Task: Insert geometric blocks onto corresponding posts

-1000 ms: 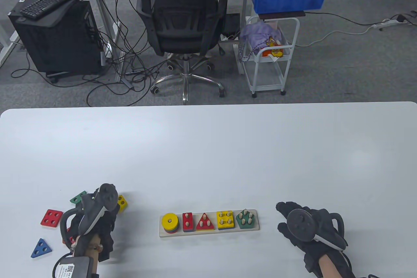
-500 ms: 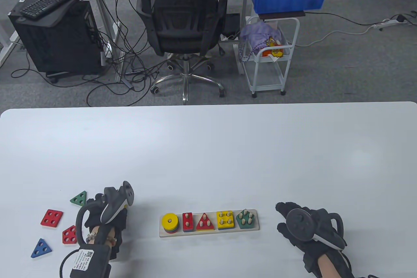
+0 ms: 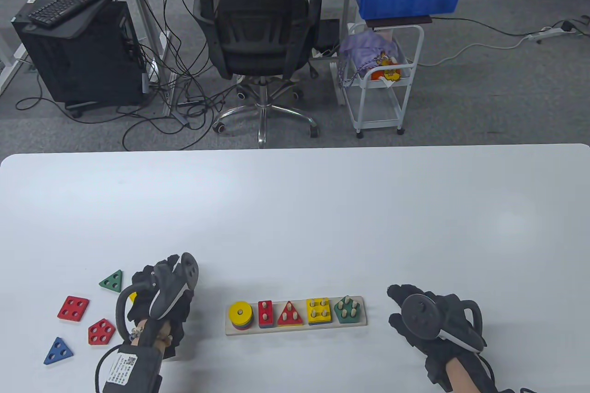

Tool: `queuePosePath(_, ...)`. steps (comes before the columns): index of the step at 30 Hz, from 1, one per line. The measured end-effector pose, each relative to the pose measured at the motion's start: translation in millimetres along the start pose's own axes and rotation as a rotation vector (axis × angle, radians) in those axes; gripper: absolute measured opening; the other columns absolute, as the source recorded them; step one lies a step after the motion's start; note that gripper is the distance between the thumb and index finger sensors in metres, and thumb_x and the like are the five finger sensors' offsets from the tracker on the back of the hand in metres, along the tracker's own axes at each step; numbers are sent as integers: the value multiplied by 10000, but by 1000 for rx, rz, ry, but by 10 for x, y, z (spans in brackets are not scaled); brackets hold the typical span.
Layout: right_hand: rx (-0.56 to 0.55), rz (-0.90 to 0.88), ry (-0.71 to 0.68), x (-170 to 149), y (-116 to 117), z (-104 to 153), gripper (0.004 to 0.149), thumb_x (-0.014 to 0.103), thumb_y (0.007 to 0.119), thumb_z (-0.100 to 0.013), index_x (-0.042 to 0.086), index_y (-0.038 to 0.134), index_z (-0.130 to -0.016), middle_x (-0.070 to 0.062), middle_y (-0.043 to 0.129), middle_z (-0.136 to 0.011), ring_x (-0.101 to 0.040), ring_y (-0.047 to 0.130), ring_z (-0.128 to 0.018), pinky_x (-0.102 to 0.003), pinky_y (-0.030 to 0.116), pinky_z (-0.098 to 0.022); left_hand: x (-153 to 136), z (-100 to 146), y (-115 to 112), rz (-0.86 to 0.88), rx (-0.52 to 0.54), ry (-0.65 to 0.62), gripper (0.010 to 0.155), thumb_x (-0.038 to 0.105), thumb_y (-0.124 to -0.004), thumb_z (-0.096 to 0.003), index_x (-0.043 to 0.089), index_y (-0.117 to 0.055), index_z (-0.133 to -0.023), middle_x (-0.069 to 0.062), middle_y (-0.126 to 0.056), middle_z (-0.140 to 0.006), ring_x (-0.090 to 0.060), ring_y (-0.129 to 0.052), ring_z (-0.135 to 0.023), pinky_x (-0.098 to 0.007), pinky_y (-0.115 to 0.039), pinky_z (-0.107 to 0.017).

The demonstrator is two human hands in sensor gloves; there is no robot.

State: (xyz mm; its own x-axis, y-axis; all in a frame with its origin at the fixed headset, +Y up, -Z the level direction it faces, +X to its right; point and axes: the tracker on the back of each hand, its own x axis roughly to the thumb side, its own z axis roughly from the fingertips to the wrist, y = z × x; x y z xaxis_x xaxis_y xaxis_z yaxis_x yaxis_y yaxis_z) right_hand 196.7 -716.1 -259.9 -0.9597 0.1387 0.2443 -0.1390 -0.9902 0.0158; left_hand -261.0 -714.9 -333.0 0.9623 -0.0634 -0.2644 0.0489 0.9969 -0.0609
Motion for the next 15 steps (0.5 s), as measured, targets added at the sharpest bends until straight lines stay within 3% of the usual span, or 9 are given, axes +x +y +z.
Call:
queuePosePath(7, -200, -106, -149, 535, -111, -7, 654, 447, 770, -439, 156, 583, -994, -173, 703, -995, -390, 876, -783, -646, 702, -554, 435, 358, 280, 594, -177, -330, 722, 604, -775, -359, 377, -578, -1015, 103, -738, -1062, -160, -771, -983, -464, -610, -778)
queuePosePath(11, -270, -192, -260, 921, -164, -12, 697, 459, 777, -434, 153, 534, -1012, -170, 664, -1016, -387, 865, -803, -647, 699, -560, 715, 558, 241, 877, -345, -489, 713, 595, -776, -370, 379, -570, -1018, 106, -722, -1074, -158, -756, -996, -470, -599, -784)
queuePosePath(13, -293, -226, -306, 1072, -160, -13, 760, 474, 781, -430, 140, 462, -1033, -180, 609, -1038, -386, 843, -830, -646, 694, -568, 844, 639, 198, 960, -417, -627, 717, 597, -771, -378, 382, -549, -1025, 109, -704, -1083, -156, -735, -1011, -478, -584, -790)
queuePosePath(15, -351, -297, -376, 1215, -127, -16, 825, 481, 794, -418, 127, 391, -1044, -199, 521, -1061, -402, 793, -870, -653, 679, -576, 963, 745, 150, 1042, -506, -678, 720, 603, -766, -382, 378, -538, -1027, 108, -692, -1088, -156, -726, -1014, -481, -579, -792)
